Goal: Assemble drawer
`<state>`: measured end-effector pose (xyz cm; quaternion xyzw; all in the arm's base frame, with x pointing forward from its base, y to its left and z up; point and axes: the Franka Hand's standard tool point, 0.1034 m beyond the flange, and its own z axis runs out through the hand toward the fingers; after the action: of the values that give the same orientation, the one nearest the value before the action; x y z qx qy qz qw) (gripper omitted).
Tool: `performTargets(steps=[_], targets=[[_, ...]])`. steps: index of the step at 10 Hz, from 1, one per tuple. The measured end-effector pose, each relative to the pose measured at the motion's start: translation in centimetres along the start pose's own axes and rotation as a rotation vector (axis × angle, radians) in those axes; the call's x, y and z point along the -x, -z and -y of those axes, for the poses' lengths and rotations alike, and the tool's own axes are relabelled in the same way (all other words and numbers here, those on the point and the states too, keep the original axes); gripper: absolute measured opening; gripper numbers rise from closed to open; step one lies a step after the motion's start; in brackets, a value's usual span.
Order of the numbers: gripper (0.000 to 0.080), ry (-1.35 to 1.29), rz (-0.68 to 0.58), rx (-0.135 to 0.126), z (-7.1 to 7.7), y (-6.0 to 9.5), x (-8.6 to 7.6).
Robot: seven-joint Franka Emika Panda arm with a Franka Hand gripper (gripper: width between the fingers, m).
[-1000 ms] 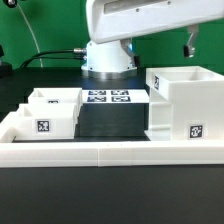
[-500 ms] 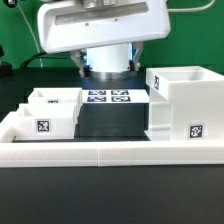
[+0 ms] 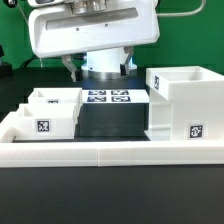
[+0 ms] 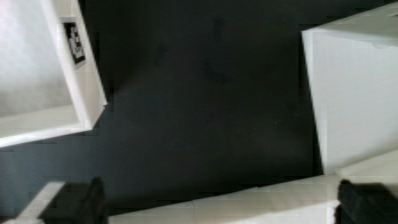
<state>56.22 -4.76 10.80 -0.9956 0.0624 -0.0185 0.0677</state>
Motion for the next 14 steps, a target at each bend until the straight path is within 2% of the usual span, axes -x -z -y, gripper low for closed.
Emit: performTargets(steps=[1, 2, 4, 7, 8, 12, 14], targets=[[0.0649, 0.054, 0.02, 0.034, -0.2, -0.6, 0.3], [0.0649, 0.075, 0.026, 0.049, -0.9, -1.4, 0.8], [0.0649, 0.089, 0.014, 0.086, -3.7, -3.1, 2.5], [0.0649, 0.11, 0.018, 0.104, -6.9, -4.3, 3.2], [0.0649, 0.106, 0.023, 0.105, -7.4, -4.6, 3.3], [0.0649, 0.108, 0.026, 0.104, -7.3, -4.6, 3.4], [0.0649, 0.113, 0.031, 0.108, -7.2, -5.4, 3.9]])
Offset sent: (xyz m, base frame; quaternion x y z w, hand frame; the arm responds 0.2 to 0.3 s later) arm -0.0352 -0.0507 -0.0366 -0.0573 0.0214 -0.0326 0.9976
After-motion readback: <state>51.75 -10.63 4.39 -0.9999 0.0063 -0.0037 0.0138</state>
